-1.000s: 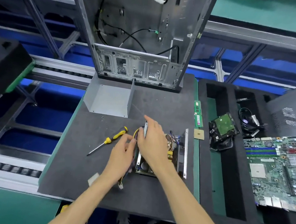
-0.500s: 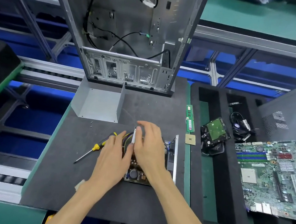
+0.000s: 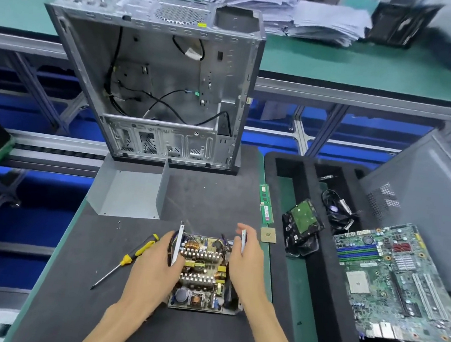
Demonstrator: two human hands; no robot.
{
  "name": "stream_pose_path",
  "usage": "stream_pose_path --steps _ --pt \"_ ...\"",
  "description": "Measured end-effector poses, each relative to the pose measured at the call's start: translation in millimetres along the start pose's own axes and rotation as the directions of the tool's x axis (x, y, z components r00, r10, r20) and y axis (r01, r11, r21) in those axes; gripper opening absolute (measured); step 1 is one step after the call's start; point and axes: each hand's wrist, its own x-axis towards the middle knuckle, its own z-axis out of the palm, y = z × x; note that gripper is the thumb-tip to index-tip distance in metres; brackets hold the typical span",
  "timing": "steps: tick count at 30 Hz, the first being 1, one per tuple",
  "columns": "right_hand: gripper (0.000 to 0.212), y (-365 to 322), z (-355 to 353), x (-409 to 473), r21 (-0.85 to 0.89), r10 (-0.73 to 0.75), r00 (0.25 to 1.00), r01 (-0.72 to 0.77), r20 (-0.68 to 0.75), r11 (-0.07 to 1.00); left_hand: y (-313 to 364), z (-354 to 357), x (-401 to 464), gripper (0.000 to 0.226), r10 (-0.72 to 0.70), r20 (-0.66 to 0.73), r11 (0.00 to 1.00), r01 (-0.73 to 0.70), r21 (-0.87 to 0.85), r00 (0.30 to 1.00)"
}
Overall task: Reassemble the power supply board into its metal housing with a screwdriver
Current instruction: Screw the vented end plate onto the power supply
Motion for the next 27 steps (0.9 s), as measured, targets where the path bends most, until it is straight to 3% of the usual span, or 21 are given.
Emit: stream_pose_path --steps 10,14,19,23,27 --pt "0.028 -8.8 10.3 0.4 0.005 -0.013 1.0 0.013 -0.009 1.0 -1.2 -13.3 8.4 0.047 -0.024 0.007 0.992 0.022 0.122 1.0" --pt "0.012 -9.7 16.4 5.3 -0.029 -0.033 0.999 0.032 -0.043 0.999 -7.0 -30.1 26.3 0.034 -0.028 0.073 0.954 0.005 0.301 0.997" --pt "0.01 -9.0 18.0 9.0 -0.079 -0.051 0.998 0.047 -0.045 0.996 -7.9 -43.5 70.2 0.022 -0.027 0.235 0.999 0.016 0.045 0.972" --pt "0.01 -8.5 18.4 8.4 -0.08 -0.048 0.997 0.044 -0.052 0.996 -12.0 -48.8 83.4 0.03 0.011 0.404 1.0 -0.019 0.016 0.915" --pt "0.01 -6.4 18.9 7.8 -0.078 -0.049 0.997 0.045 -0.053 0.996 -13.8 -56.0 87.7 0.017 0.048 0.437 0.998 -0.021 -0.067 0.898"
